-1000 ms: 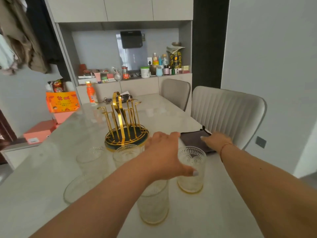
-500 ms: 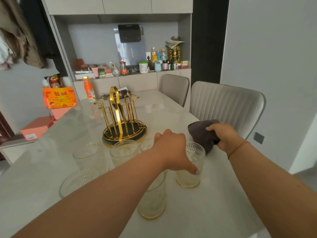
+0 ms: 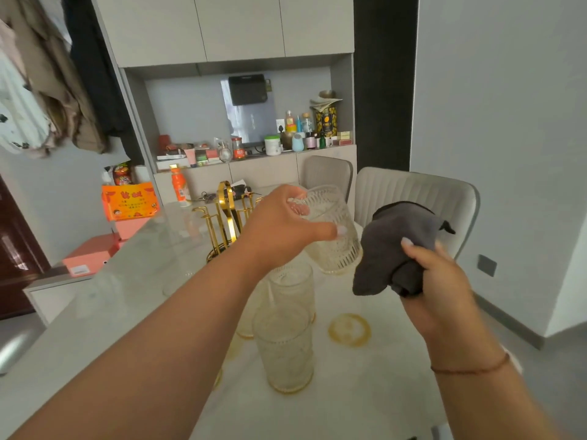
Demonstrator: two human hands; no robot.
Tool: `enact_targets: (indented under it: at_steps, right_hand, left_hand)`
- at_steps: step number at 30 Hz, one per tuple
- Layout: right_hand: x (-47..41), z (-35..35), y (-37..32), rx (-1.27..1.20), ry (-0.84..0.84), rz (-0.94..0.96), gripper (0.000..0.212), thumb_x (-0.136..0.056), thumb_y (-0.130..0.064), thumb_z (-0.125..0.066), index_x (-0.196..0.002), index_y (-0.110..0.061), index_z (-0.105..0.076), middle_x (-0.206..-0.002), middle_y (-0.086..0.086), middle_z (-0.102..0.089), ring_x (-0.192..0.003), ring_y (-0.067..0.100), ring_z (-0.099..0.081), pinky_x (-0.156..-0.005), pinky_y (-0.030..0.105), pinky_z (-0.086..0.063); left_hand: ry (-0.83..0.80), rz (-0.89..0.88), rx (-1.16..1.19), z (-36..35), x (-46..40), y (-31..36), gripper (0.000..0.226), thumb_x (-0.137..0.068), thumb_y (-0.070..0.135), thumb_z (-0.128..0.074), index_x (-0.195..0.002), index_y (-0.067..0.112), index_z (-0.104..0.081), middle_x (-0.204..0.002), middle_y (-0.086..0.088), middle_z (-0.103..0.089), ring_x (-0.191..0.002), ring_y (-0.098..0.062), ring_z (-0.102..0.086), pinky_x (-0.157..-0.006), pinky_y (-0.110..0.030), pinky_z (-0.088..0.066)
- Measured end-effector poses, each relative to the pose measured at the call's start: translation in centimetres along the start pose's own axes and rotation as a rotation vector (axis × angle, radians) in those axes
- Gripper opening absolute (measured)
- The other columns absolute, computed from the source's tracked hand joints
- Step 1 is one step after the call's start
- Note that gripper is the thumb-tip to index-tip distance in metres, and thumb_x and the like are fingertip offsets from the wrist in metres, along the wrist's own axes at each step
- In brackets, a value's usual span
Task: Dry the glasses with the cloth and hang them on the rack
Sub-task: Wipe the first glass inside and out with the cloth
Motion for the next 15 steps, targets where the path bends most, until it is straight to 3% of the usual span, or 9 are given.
enact_targets:
  at_steps: [3,6,8,10,12,14,15]
  right_hand:
    - [2.8,-3.4,1.5,-0.064,-0.143,-0.003,0.026,-0.094,-0.013,-0.049,-0.11,-0.027,-0.065,-0.098,0.005,-0.073,-0.093,0.028,-0.058,-0.074,0.039,-0.038]
    - [4.6,-5.6,2.5,-0.105,-0.174,-0.005,0.025,-0.091,-0.022,-0.052,-0.11,-0.029,-0.066,-0.091,0.007,-0.069,-0.084,0.028,-0.049,-0.071,0.039,-0.036]
    - [5.2,-6.6,2.8,-0.087,-0.189,-0.001,0.026,-0.092,-0.022,-0.052,-0.113,-0.029,-0.065,-0.09,0.006,-0.068,-0.08,0.025,-0.051,-0.066,0.035,-0.038]
    - [5.6,-7.3,2.6,0.016,-0.201,0.047,0.027,-0.097,-0.018,-0.048,-0.118,-0.028,-0.062,-0.1,-0.001,-0.073,-0.091,0.021,-0.063,-0.071,0.034,-0.045]
    - [6.3,-8.8,1.8,0.186,-0.252,0.152,0.028,-0.097,-0.018,-0.049,-0.118,-0.034,-0.059,-0.103,-0.016,-0.073,-0.101,0.004,-0.066,-0.082,0.023,-0.051]
    - [7.4,-11.1,0.9,0.314,-0.366,0.247,0.026,-0.096,-0.025,-0.049,-0.109,-0.046,-0.055,-0.094,-0.036,-0.067,-0.094,-0.016,-0.061,-0.075,0.008,-0.049]
    - [8.1,-12.4,0.9,0.363,-0.442,0.266,0.022,-0.094,-0.035,-0.048,-0.107,-0.052,-0.052,-0.097,-0.04,-0.064,-0.098,-0.018,-0.059,-0.078,0.007,-0.049]
  left_hand:
    - [0.073,-0.007,0.104,1.2,1.6,0.2,0.08,-0.063,0.036,-0.089,-0.132,0.025,-0.049,-0.097,0.024,-0.051,-0.087,0.009,-0.05,-0.068,-0.012,-0.041]
    - [0.136,-0.011,0.149,2.3,3.2,0.1,0.079,-0.064,0.032,-0.089,-0.132,0.026,-0.049,-0.096,0.027,-0.047,-0.084,0.014,-0.046,-0.065,-0.009,-0.036]
    - [0.185,0.018,0.183,3.5,3.9,-0.4,0.084,-0.062,0.032,-0.09,-0.134,0.027,-0.047,-0.102,0.021,-0.054,-0.09,0.008,-0.053,-0.067,-0.012,-0.041]
    - [0.237,0.048,0.222,4.9,4.6,-0.8,0.094,-0.06,0.032,-0.091,-0.14,0.028,-0.04,-0.11,0.011,-0.059,-0.096,-0.001,-0.058,-0.064,-0.013,-0.043]
    - [0.287,0.067,0.25,6.5,5.3,-1.3,0.102,-0.061,0.03,-0.091,-0.145,0.028,-0.032,-0.114,0.008,-0.057,-0.098,-0.006,-0.058,-0.068,-0.014,-0.043]
    - [0.305,0.09,0.272,7.1,5.7,-1.6,0.105,-0.061,0.032,-0.09,-0.147,0.027,-0.03,-0.113,0.008,-0.054,-0.1,-0.008,-0.056,-0.075,-0.02,-0.041]
    - [0.316,0.108,0.31,7.4,6.0,-1.9,0.107,-0.057,0.036,-0.092,-0.146,0.025,-0.033,-0.116,0.007,-0.054,-0.104,-0.011,-0.057,-0.077,-0.022,-0.042]
Point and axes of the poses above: each hand's wrist, its own x-axis away from the middle knuckle, its own z-axis out of the back of the hand, y = z × x, the point moved 9 cm from there along -x, towards the middle knuckle
